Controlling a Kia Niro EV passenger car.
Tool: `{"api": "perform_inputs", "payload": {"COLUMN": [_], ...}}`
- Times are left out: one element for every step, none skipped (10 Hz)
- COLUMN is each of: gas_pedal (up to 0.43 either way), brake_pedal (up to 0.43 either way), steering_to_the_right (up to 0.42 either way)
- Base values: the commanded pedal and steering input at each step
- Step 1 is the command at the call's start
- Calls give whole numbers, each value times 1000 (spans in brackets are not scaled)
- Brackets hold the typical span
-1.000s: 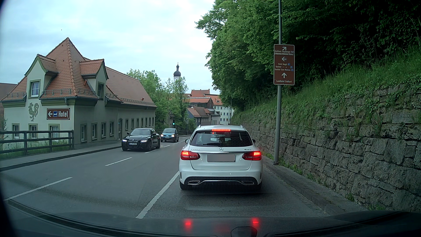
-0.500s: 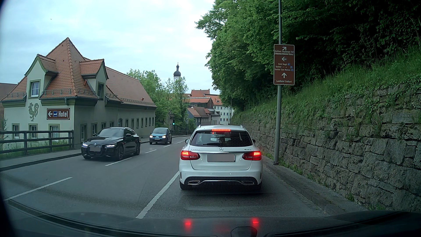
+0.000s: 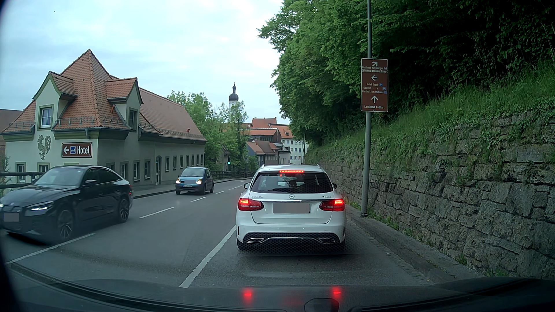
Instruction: Follow the waypoints while adhering to traffic rules and regulations
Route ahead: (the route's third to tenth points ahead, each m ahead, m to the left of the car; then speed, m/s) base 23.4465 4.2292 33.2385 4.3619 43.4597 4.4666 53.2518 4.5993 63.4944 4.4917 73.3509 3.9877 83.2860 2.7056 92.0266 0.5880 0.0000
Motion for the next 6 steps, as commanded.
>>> {"api": "perform_inputs", "payload": {"gas_pedal": [0, 0, 0, 0, 0, 0], "brake_pedal": [226, 226, 226, 226, 226, 226], "steering_to_the_right": [-9, -9, -9, -9, -9, -9]}}
